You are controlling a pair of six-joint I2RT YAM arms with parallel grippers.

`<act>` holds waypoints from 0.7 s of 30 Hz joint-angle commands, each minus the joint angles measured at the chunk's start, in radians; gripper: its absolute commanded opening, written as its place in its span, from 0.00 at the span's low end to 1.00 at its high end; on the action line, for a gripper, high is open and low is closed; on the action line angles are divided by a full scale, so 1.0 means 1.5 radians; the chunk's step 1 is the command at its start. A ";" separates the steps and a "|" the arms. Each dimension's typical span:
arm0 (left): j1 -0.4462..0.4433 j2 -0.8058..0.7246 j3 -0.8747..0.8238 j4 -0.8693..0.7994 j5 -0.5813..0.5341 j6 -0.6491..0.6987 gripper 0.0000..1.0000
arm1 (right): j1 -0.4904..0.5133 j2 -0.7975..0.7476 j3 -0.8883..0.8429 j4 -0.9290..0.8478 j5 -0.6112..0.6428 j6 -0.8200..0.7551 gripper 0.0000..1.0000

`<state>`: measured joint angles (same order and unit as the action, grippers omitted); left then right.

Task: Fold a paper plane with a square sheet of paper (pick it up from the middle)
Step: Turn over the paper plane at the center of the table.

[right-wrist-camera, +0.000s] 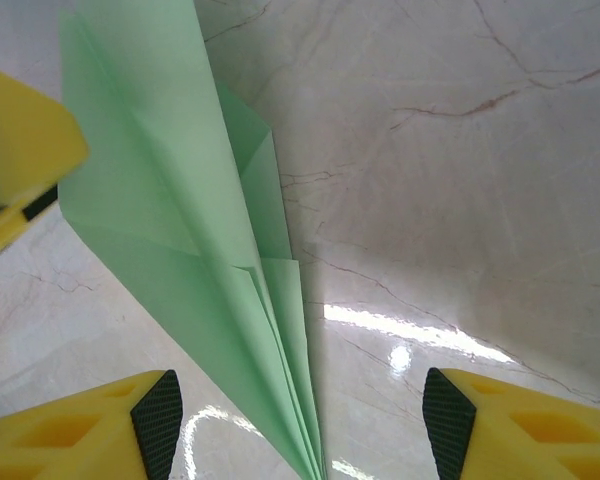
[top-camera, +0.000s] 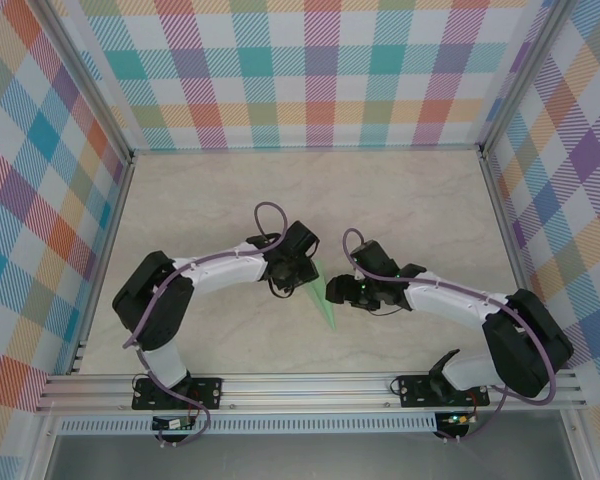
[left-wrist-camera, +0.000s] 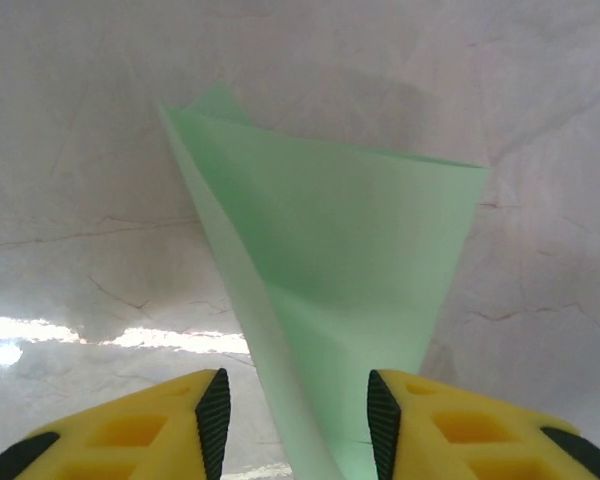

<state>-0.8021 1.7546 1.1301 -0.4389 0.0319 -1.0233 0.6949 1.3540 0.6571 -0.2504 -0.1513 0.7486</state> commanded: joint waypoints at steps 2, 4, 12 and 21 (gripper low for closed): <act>0.004 -0.010 -0.009 -0.011 0.004 -0.010 0.24 | 0.002 0.015 -0.005 0.039 -0.039 0.001 0.67; 0.004 -0.030 -0.029 -0.013 -0.007 -0.012 0.18 | 0.001 0.024 -0.002 0.054 -0.058 -0.009 0.67; 0.008 -0.061 -0.086 0.003 -0.011 -0.017 0.09 | 0.004 0.102 0.044 0.073 -0.107 -0.040 0.67; 0.010 -0.062 -0.086 0.004 -0.010 -0.012 0.09 | 0.011 0.135 0.058 0.086 -0.132 -0.060 0.64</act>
<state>-0.7956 1.6928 1.0088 -0.4343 0.0250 -1.0363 0.7036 1.5330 0.7151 -0.1448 -0.3145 0.6918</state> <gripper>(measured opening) 0.090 0.644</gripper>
